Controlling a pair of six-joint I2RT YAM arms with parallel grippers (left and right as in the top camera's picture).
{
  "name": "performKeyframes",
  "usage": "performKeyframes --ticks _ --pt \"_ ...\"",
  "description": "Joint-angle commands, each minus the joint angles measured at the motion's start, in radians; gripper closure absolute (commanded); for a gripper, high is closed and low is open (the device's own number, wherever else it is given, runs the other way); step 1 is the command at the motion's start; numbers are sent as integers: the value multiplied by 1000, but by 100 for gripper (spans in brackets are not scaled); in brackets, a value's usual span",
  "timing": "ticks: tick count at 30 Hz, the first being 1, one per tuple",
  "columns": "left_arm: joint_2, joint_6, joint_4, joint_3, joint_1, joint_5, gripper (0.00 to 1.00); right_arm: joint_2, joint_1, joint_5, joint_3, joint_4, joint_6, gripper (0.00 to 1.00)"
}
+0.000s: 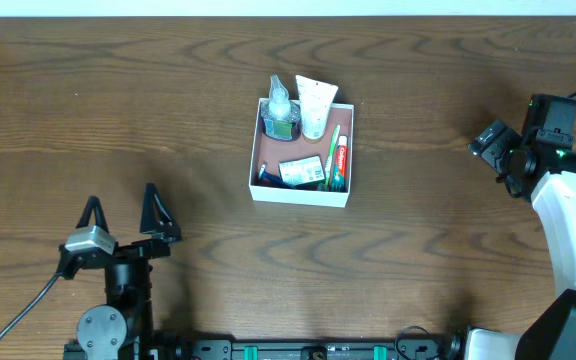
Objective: Pack container
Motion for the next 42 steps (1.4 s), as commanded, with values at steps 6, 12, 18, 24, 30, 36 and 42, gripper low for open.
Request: performKeyframes --ticks 6,12,18,24,30,36,42 --pt "-23 -13 -12 -129 6 51 2 3 -7 7 3 -1 9 1" --pt "-24 -14 3 -182 0 57 2 3 -7 7 3 -1 9 1" --pt "-24 -13 -56 -218 -1 57 2 3 -7 6 3 -1 9 1" --pt "-24 13 -110 -218 -5 57 2 3 -7 7 3 -1 9 1" --pt "-21 13 -107 -218 -6 57 2 3 -7 7 3 -1 9 1" --pt "-21 13 -107 -218 -6 57 2 3 -7 6 3 -1 9 1" --pt "-21 13 -107 -218 -6 57 2 3 -7 6 3 -1 9 1"
